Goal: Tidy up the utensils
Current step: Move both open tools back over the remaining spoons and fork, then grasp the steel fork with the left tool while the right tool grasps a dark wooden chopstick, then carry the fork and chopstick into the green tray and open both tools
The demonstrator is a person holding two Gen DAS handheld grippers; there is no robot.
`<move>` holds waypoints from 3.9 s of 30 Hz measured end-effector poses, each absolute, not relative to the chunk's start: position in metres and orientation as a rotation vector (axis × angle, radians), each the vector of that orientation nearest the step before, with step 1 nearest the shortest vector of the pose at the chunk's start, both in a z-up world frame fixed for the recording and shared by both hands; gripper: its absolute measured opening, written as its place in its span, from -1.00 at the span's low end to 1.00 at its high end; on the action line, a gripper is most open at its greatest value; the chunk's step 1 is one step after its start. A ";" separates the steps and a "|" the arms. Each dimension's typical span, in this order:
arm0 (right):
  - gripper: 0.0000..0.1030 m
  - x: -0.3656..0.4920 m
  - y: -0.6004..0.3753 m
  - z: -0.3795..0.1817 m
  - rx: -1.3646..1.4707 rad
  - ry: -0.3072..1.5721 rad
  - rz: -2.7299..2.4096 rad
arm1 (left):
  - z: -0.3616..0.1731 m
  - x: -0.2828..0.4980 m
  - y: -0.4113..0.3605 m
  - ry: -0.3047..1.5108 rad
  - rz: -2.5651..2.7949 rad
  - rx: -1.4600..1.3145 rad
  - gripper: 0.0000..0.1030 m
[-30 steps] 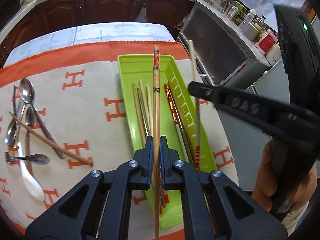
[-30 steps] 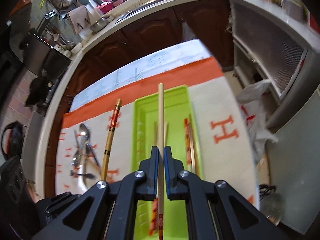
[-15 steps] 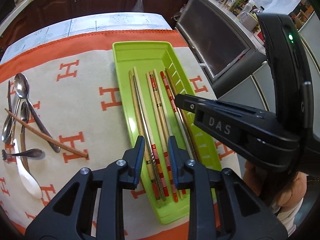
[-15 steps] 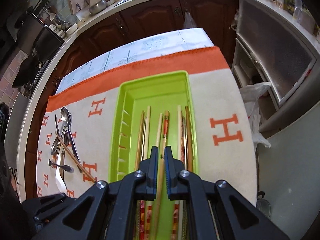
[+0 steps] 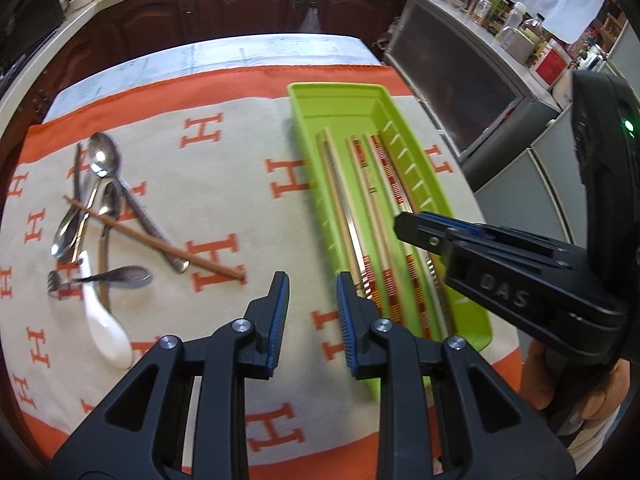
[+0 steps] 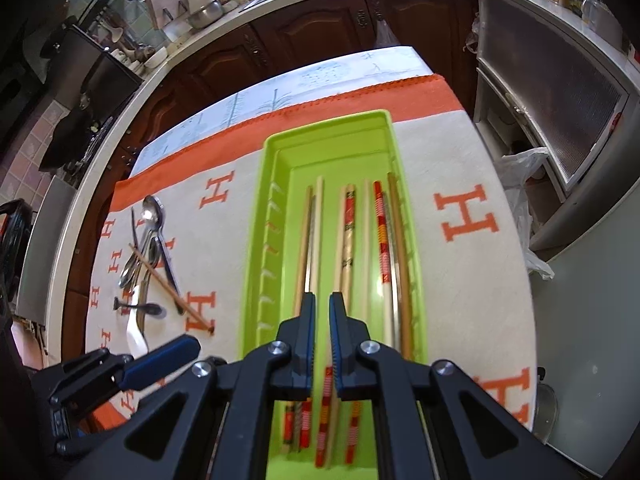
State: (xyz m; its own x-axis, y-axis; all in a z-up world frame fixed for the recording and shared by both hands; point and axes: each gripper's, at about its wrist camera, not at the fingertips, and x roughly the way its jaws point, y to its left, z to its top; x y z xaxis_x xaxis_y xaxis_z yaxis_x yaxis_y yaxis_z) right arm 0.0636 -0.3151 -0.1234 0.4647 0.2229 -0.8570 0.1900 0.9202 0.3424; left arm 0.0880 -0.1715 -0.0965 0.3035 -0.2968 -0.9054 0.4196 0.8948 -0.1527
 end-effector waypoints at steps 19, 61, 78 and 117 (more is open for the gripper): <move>-0.59 0.033 -0.269 -0.119 0.353 1.112 0.055 | -0.090 0.083 -0.081 1.138 -0.352 0.010 -0.58; -0.59 0.169 -0.062 -0.161 -0.267 1.223 0.340 | -0.128 0.156 0.101 1.134 -0.125 -0.067 -0.58; -0.88 0.165 -0.045 -0.161 -0.328 1.217 0.415 | -0.140 0.166 0.096 1.194 -0.176 -0.091 -0.58; -0.88 0.126 -0.095 -0.159 0.141 1.211 0.443 | -0.194 0.184 0.071 1.030 -0.246 -0.495 -0.98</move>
